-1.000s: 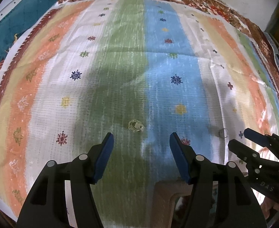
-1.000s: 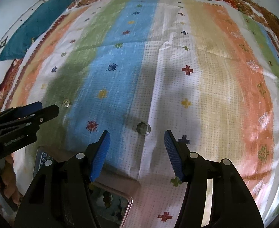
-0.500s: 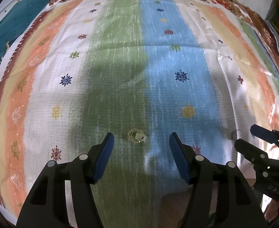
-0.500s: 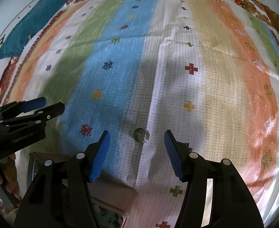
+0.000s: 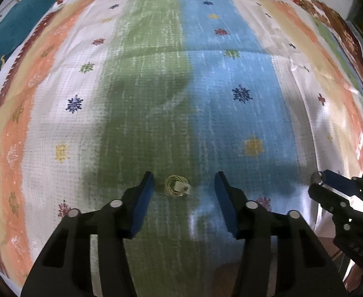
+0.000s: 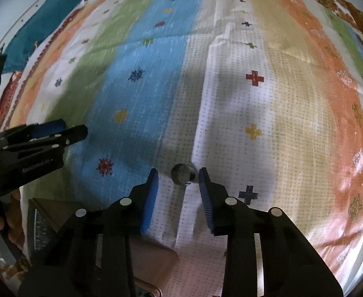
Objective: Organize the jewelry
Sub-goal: 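Move both open tools forward toward the two small rings, then grasp the gold ring with left tool while right tool grasps the silver ring, then carry both held rings back over the silver tin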
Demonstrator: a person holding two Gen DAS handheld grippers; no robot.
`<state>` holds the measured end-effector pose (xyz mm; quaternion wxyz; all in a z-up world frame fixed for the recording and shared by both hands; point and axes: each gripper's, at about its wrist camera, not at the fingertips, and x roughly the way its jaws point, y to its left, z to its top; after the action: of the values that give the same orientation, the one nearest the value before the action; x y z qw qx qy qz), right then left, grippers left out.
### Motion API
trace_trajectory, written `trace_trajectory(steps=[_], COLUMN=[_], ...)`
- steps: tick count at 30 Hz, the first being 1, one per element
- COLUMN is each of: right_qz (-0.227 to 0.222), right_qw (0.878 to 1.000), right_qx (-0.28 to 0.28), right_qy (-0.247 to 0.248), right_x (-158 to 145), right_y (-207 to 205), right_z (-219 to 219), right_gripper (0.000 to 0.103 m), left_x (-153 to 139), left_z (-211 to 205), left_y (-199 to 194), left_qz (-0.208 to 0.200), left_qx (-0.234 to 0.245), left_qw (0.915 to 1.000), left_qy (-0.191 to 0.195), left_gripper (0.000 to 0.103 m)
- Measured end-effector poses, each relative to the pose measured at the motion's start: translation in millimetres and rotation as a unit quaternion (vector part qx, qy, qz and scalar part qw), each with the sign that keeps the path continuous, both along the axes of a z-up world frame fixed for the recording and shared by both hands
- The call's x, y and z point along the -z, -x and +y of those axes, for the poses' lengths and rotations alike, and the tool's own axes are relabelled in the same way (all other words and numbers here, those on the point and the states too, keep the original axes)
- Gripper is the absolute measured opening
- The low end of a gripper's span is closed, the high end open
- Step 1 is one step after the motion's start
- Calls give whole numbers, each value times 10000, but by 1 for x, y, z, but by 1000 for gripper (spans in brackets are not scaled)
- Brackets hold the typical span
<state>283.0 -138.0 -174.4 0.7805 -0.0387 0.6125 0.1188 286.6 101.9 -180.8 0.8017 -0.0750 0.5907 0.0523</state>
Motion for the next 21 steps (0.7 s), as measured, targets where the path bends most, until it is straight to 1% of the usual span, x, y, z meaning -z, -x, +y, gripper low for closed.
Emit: trace_trajectory(steps=[1,2,4,6,8,9,10,21], right_qz=[4,15,21,18,8,-6,-5,-34], right_qw=[10000,10000,10000,10000,10000,10000,10000,9999], right_qx=[1,13,26,57,46,26,21,26], right_qy=[-9,-31,-47,-26,-18,-20,-29,-164], right_x=[0,-1,-1,-2,-2,-3,-3,-8], right_y=[0,0,0,0,1,2,1,3], right_z=[0,-1,-1,-2,0,1,0,-4], right_gripper=[29,28,24,22,21,20,20,20], left_x=[0,1,1,1,2,2,2,0], left_z=[-1,-2,-2,-3,-5,-8,-8,-6], left_y=[0,0,0,0,-1,-1,-1,6], left_qz=[7,21,32,39,41,46,49,15], left_qx=[31,48,65,74,68,85,96,125], left_qw=[10000,10000,9999,9999,9998,9998,9998,9998], left_qy=[-32,-55,-76,-103,-170,-186,-190,-168], left_gripper=[45,40,37,29,25,21,20,19])
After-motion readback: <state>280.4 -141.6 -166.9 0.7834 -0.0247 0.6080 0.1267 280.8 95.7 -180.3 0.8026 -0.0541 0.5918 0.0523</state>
